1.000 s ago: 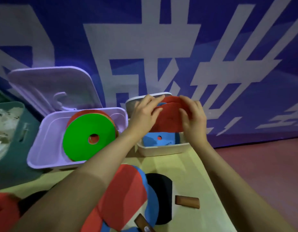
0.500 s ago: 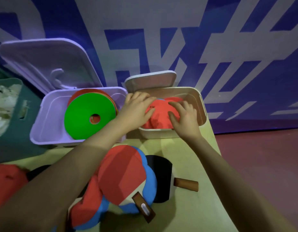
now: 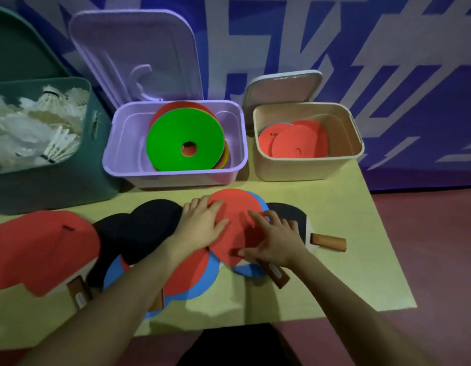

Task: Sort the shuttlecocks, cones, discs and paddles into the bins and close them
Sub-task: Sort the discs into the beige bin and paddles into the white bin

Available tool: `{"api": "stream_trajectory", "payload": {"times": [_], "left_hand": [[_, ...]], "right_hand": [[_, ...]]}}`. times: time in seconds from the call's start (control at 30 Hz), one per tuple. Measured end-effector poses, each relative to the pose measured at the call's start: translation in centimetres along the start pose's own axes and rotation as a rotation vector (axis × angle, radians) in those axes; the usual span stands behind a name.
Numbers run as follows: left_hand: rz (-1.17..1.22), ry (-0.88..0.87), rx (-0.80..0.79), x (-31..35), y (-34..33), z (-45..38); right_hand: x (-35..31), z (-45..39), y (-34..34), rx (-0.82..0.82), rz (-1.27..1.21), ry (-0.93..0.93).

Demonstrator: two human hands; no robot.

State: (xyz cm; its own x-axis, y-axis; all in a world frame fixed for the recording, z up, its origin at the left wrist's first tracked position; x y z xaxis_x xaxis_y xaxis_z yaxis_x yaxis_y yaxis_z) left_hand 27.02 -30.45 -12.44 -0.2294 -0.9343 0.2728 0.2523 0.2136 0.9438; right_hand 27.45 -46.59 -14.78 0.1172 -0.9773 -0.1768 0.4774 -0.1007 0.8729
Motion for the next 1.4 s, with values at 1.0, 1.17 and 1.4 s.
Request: {"api": "stream_trajectory", "payload": {"times": [1.0, 1.17, 1.4], "left_hand": [[0.209, 0.649, -0.059, -10.3, -5.3, 12.9], [0.193, 0.615, -0.030, -9.8, -4.7, 12.2], [-0.007, 0.376, 0.133, -8.7, -0.4, 12.3]], "right_hand": [[-5.5, 2.7, -1.2, 0.292, -0.234, -0.031], [-5.6, 1.8, -1.3, 0.254, -0.239, -0.022], [-8.2, 2.7, 0.3, 0.287, -0.236, 0.139]]}}
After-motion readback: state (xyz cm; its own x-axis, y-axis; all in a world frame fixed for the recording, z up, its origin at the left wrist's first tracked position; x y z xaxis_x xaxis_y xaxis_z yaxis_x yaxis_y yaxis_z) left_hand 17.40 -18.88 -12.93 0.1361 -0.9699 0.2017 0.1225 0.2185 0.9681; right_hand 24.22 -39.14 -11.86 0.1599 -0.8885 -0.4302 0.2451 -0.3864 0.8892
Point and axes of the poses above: each hand's wrist, its own z-axis away from the middle knuckle, its own y-axis out of the back of the hand, x = y × z, the point moved 10 cm from there along -z, towards the middle knuckle, and after that the axes turned 15 degrees about -y, right-handed, at the moved point
